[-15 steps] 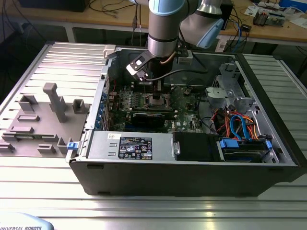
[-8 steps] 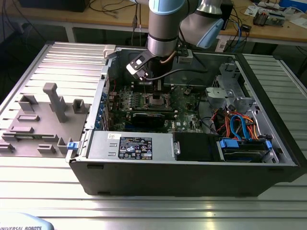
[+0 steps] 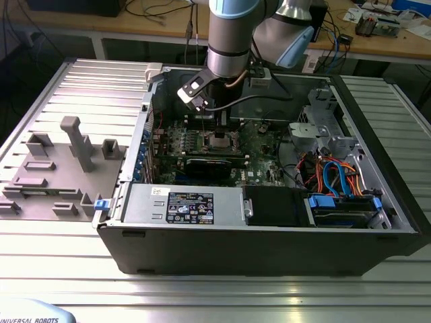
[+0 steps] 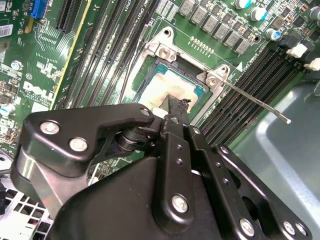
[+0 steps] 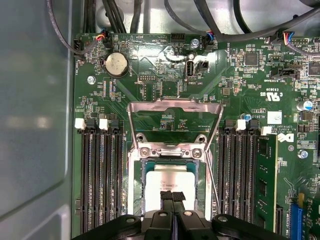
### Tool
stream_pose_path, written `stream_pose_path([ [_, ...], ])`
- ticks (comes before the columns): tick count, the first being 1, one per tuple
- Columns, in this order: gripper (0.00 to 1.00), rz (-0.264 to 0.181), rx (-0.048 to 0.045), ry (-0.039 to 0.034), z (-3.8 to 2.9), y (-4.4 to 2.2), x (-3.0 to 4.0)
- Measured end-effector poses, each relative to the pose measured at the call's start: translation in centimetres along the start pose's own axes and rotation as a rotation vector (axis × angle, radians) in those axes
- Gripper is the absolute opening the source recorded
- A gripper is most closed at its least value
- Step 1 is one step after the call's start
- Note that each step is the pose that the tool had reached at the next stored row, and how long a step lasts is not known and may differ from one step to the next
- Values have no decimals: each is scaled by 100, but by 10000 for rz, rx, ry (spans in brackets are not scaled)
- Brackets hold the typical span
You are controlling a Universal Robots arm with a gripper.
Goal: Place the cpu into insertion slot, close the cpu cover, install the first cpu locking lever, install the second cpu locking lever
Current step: 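Close the cpu cover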
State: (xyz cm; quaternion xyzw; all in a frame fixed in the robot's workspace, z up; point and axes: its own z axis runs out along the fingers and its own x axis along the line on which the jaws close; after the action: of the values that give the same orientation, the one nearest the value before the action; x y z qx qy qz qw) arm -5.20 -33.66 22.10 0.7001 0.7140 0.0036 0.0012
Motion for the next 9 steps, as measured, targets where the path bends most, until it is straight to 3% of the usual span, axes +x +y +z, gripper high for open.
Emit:
stream_pose_path([
  [9, 11, 0, 1, -3, -9, 0, 0],
])
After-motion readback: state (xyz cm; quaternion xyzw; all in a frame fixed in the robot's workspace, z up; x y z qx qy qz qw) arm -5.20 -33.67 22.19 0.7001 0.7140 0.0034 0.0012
